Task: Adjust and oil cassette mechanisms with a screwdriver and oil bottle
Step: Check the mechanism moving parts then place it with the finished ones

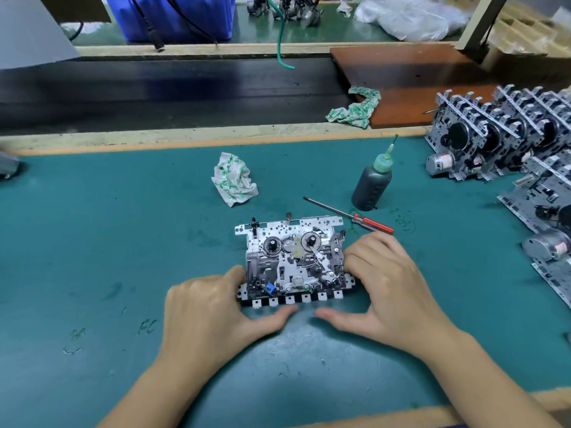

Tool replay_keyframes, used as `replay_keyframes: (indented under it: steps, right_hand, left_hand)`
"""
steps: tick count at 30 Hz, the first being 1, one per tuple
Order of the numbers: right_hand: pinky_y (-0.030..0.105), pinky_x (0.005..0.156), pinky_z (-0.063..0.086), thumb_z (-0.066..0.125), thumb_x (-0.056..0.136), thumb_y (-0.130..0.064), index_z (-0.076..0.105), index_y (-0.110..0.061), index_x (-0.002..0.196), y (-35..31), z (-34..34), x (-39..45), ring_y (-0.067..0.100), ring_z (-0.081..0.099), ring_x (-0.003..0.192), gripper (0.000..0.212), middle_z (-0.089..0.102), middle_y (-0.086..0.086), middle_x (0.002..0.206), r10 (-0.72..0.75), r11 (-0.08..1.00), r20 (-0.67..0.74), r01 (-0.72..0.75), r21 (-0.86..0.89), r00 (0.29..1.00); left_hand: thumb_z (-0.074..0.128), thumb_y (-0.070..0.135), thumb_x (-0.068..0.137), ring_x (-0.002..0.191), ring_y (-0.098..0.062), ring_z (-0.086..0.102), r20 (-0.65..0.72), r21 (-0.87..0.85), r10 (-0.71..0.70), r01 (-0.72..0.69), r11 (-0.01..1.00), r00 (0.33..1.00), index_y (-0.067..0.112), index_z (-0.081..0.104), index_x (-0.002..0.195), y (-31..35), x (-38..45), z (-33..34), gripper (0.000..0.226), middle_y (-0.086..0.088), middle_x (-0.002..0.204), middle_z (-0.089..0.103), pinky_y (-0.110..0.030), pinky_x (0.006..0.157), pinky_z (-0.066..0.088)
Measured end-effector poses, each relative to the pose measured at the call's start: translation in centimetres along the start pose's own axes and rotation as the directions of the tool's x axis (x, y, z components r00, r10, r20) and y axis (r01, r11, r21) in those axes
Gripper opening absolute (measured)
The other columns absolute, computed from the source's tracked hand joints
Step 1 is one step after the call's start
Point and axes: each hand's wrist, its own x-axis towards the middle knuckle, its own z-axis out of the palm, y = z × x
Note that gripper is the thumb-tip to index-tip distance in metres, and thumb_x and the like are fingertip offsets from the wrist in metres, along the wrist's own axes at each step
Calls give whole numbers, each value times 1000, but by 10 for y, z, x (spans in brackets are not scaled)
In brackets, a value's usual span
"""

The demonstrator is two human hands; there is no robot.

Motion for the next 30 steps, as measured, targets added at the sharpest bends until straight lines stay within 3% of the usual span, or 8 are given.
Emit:
replay_keyframes:
  steps: [5, 11, 14, 17, 19, 23, 30]
  right_hand:
    - [33, 81, 41, 65, 72, -58, 51, -8, 65, -1, -1, 1, 22, 45, 67, 52, 50, 1, 69, -9, 997, 6, 8, 78, 1000]
    - [31, 79, 40, 58, 79, -52, 56, -8, 62, -3, 2, -1, 23, 53, 66, 47, 57, 1, 68, 6, 999, -39, -8, -34, 999]
    - [34, 78, 39, 56, 80, -52, 52, -9, 65, -5, -4, 1, 24, 52, 70, 46, 55, 3, 71, 55, 995, -19, -54, 87, 998]
    - [33, 68, 36, 43, 92, -49, 41, -22, 69, -11, -11, 6, 19, 44, 70, 36, 47, -2, 69, 178, 876, 25, -170, 451, 984]
    - [29, 61, 34, 43, 91, -42, 42, -31, 59, -16, -11, 8, 15, 44, 62, 34, 46, -4, 60, 289, 718, 62, -259, 646, 955]
    - [31, 56, 32, 48, 81, -50, 48, -20, 44, -25, -11, 16, 29, 41, 49, 48, 44, 13, 47, 459, 487, 169, -406, 773, 872]
    - [32, 55, 32, 44, 79, -58, 47, -4, 48, -26, -7, 22, 30, 40, 48, 62, 43, 21, 47, 501, 528, 171, -456, 716, 848]
  left_hand:
    - [48, 74, 61, 27, -22, 37, -33, 10, -33, 33, 999, 999, 22, 27, 51, -1, 1, 3, 57, 1, 30, 32, -21, 37, 28]
    - [46, 87, 50, 29, -18, 37, 12, -87, 67, -65, 994, 998, 25, 28, 53, -9, 5, -2, 64, 1, 31, 37, -28, 36, 35]
    - [45, 90, 54, 34, -13, 30, -8, -182, 81, -81, 980, 997, 25, 31, 49, -9, 3, -5, 66, 7, 34, 34, -23, 40, 30]
    - [38, 85, 73, 42, -13, 26, -83, -451, 73, -103, 886, 994, 9, 43, 54, -10, 2, -8, 79, -2, 41, 36, -18, 41, 29]
    - [33, 78, 84, 35, -23, 35, -126, -593, 66, -129, 795, 990, 8, 44, 64, -10, 0, -10, 73, -9, 40, 40, -35, 41, 34]
    - [30, 65, 94, 36, -14, 43, -121, -685, 39, -112, 720, 992, 14, 46, 53, -7, -1, -9, 67, 5, 40, 45, -26, 42, 34]
    - [35, 56, 89, 35, -16, 44, -28, -702, -198, 122, 701, 980, 13, 51, 50, -7, 4, 1, 60, -5, 38, 49, -21, 45, 36]
